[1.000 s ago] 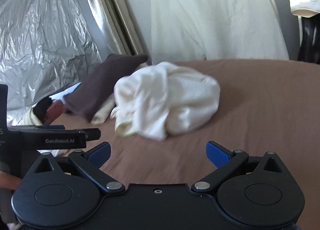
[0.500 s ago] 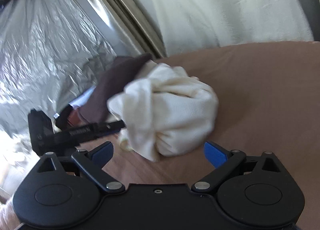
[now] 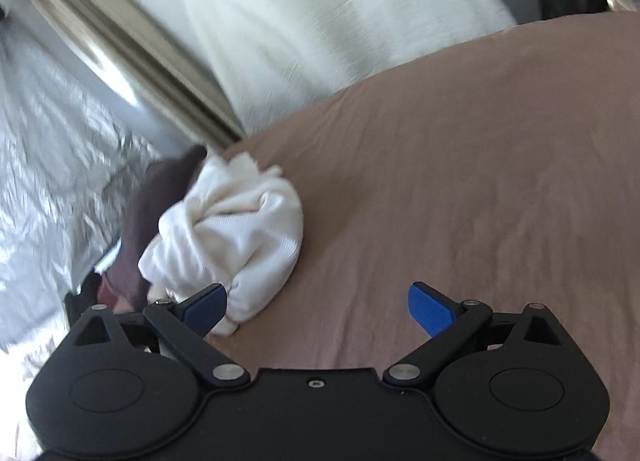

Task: Fold clothes
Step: 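Grasp an edge of the white cloth with the left gripper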

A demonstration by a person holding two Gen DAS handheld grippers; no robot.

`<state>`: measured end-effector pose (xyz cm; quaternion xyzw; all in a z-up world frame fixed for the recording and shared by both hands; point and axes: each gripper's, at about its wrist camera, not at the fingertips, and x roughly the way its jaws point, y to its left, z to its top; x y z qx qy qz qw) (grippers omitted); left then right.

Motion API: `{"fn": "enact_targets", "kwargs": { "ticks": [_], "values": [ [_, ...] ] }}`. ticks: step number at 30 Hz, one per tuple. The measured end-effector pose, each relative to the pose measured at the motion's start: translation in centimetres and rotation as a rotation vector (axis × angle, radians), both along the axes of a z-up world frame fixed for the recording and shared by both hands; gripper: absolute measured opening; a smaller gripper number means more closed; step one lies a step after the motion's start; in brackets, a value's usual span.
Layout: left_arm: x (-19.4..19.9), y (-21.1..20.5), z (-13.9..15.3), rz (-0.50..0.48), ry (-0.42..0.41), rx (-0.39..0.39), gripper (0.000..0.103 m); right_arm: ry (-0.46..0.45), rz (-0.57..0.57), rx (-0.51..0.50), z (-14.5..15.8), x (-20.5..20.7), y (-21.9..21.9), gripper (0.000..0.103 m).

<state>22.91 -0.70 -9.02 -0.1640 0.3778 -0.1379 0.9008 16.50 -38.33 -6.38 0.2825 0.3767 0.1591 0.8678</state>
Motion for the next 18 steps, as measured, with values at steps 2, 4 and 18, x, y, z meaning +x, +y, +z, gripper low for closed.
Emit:
{"fn": "enact_targets", "kwargs": {
  "ticks": [2, 4, 18],
  "values": [
    [-0.8, -0.4, 1.2, -0.022, -0.047, 0.023, 0.009, -0.010, -0.004, -0.004, 0.1, -0.1, 0.3, 0.100],
    [-1.6, -1.0, 2.9, -0.112, -0.068, -0.023, 0.009, -0.045, 0.016, 0.018, 0.2, -0.5, 0.9, 0.100],
    [-10.0, -2.2, 1.7, -0.201, 0.022, -0.105, 0.008, -0.051, 0.078, 0.241, -2.3, -0.8, 8.3, 0.100]
  ]
}}
